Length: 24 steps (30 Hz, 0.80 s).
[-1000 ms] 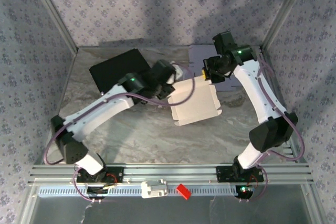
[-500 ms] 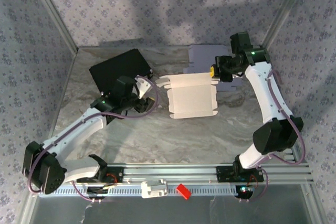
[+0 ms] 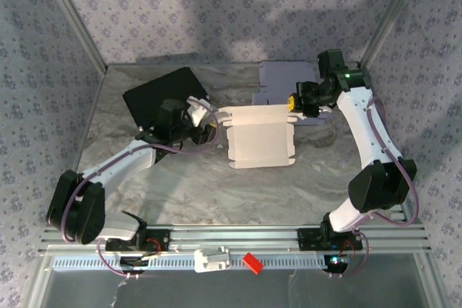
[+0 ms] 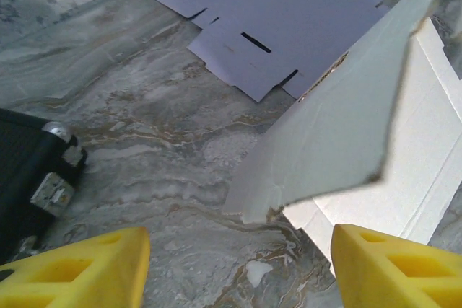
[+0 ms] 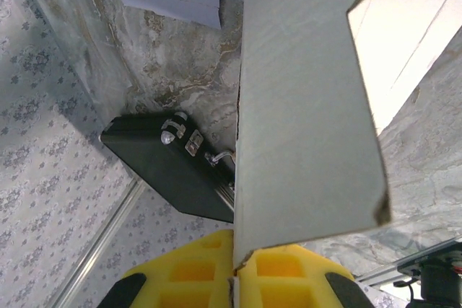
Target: Fold the paper box
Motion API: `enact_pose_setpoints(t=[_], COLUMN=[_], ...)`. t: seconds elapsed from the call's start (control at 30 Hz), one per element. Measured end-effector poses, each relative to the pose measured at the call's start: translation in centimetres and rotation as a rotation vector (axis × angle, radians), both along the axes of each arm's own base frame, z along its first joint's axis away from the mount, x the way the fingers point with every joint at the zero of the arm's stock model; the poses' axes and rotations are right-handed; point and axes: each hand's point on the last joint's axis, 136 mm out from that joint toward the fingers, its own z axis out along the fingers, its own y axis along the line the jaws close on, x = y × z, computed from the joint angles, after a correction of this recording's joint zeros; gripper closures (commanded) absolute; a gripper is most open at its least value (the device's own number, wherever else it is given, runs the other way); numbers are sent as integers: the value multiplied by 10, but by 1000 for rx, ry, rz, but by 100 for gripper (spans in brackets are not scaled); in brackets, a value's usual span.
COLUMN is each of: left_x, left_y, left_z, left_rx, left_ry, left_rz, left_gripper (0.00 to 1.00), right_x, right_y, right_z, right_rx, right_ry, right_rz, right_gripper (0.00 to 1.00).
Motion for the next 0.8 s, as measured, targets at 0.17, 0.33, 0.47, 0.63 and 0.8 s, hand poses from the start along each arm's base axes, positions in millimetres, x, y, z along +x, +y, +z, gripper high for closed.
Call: enact_pose_setpoints(t=[0.17, 0.33, 0.47, 0.63, 0.8], left_x=[10, 18, 17, 9, 3], left_y=[-11, -16, -21, -29, -32], left_z=[2, 17, 19, 14, 12], left_rx=[-11, -28, -30, -11, 24], left_ry=[8, -28, -31, -19, 1], left_rz=[-24, -30, -52, -85, -105], left_gripper=[40, 48, 56, 92, 100], right_x=[-3, -3, -3, -1, 0], right_y=[0, 2, 2, 2, 2], right_z=[1, 0, 1, 1, -1], right_rx=[7, 15, 20, 21, 20], right_ry=[0, 0, -3, -10, -14], right_rz=[2, 9, 11, 11, 10], right_gripper=[100, 100, 100, 100, 78])
